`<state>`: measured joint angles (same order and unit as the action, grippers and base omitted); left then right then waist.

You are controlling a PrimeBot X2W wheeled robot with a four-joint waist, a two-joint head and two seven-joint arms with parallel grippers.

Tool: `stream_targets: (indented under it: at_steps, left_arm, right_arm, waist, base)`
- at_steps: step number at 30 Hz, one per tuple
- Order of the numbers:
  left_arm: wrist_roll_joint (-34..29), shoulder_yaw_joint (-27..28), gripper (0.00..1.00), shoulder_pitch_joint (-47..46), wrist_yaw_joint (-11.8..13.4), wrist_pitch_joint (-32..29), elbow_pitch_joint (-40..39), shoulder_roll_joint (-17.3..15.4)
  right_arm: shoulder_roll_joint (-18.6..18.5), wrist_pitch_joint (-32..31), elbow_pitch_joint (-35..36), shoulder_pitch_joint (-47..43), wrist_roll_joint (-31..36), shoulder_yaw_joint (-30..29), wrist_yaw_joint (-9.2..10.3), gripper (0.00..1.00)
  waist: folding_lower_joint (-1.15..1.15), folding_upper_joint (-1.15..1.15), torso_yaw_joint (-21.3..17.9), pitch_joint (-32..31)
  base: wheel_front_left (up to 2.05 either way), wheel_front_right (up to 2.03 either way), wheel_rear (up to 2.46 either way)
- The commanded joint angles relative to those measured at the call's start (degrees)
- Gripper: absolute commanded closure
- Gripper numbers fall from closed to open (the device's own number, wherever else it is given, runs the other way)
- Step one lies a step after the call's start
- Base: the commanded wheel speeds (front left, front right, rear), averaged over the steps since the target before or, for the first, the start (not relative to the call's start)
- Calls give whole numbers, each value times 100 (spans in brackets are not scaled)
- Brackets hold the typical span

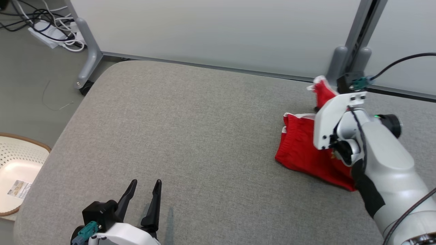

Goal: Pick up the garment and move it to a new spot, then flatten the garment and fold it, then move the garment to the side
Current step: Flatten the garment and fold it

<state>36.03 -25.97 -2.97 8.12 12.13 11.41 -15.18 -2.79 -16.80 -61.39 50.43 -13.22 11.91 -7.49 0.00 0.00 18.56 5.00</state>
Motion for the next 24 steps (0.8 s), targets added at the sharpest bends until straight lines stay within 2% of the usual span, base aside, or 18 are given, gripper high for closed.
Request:
stream_targets:
  at_steps: [1,4,11,12,13,20,24]
  left_arm:
    - [51,9,0,-99,-5,29,19,5]
    - [54,10,0,-78,2,46,43,12]
    - [79,6,0,-47,-3,79,63,19]
    - [80,6,0,-51,-4,84,67,20]
    - [82,11,0,-50,4,88,69,23]
    - [106,35,0,-40,21,112,89,1]
    - [119,37,0,7,44,120,81,2]
  right_arm:
    - [-36,-89,132,-150,-234,239,-1,100]
    - [-43,-235,307,-251,-512,614,-1,100]
    - [-29,-230,212,-338,-537,647,-1,100]
    - [-21,-194,325,-381,-716,744,-3,78]
    - [-19,-135,369,-398,-869,727,-1,0]
    - [-28,658,626,-202,-1636,666,-2,0]
    - [-80,1126,345,-75,-1257,401,-1,0]
  waist:
    - [0,0,43,-2]
    - [0,0,79,-1]
    - [0,0,114,16]
    - [0,0,115,25]
    - [0,0,104,34]
    - [0,0,-20,9]
    - [0,0,-99,-78]
  base:
    - [0,0,0]
    - [0,0,0]
    - [0,0,0]
    - [0,0,0]
    - [0,0,0]
    - [0,0,0]
    - [0,0,0]
